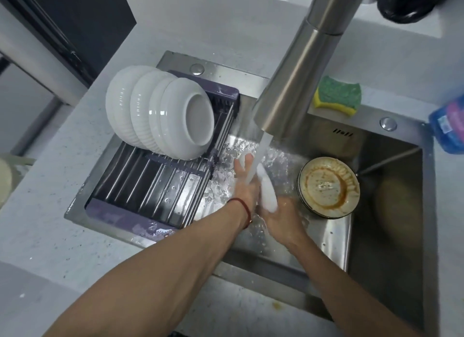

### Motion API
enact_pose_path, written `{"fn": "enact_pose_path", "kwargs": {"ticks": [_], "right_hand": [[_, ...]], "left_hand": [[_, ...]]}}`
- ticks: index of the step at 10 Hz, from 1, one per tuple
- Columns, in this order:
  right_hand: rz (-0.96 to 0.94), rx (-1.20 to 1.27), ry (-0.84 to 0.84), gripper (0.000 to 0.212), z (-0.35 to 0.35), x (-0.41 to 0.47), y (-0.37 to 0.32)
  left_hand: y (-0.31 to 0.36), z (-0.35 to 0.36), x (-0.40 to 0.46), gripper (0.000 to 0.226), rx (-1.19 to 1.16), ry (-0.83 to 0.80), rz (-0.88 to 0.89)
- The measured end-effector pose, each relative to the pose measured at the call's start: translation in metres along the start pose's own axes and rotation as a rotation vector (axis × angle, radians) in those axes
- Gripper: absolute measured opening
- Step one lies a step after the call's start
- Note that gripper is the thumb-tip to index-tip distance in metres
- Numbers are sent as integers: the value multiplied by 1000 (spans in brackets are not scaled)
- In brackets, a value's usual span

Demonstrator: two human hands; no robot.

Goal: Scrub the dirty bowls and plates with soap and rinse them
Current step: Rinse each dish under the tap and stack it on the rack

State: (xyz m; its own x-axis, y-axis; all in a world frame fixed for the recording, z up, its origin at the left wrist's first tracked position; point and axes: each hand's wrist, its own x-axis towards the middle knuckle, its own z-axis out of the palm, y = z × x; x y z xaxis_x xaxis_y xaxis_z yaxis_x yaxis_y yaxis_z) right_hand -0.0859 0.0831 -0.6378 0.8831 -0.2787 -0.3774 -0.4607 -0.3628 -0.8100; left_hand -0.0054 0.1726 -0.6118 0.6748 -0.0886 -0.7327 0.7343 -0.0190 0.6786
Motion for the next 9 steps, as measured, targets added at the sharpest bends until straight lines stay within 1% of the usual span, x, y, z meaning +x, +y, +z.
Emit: {"fn": "enact_pose_path", "kwargs": {"ticks": [1,2,3,4,5,6,7,8,9], "right_hand": [[234,438,-41,47,-4,3,-13],[348,840,-147,64,-22,5,-23],[465,971,-189,41,-36,8,-25],[575,1088,-133,33,-38,11,-11],[633,794,32,40,-24,19,-13],[578,318,96,42,0,32,-40],[438,307,90,38,12,31,-94],[341,188,-17,40,21,37,-128],[367,-91,-38,34,26,49,-128]], "left_hand": [[-6,-10,8,79,355,-31,56],[-10,-27,16,63,443,105,-19],[-12,-38,13,67,137,143,-201],[-7,-43,4,71,-49,104,-292],[2,-33,-9,70,-44,85,-243],[10,-21,-16,70,137,131,-9],[17,-25,-23,50,325,164,155],[13,-29,-25,38,473,133,228],[11,-29,-35,27,491,121,283]]}}
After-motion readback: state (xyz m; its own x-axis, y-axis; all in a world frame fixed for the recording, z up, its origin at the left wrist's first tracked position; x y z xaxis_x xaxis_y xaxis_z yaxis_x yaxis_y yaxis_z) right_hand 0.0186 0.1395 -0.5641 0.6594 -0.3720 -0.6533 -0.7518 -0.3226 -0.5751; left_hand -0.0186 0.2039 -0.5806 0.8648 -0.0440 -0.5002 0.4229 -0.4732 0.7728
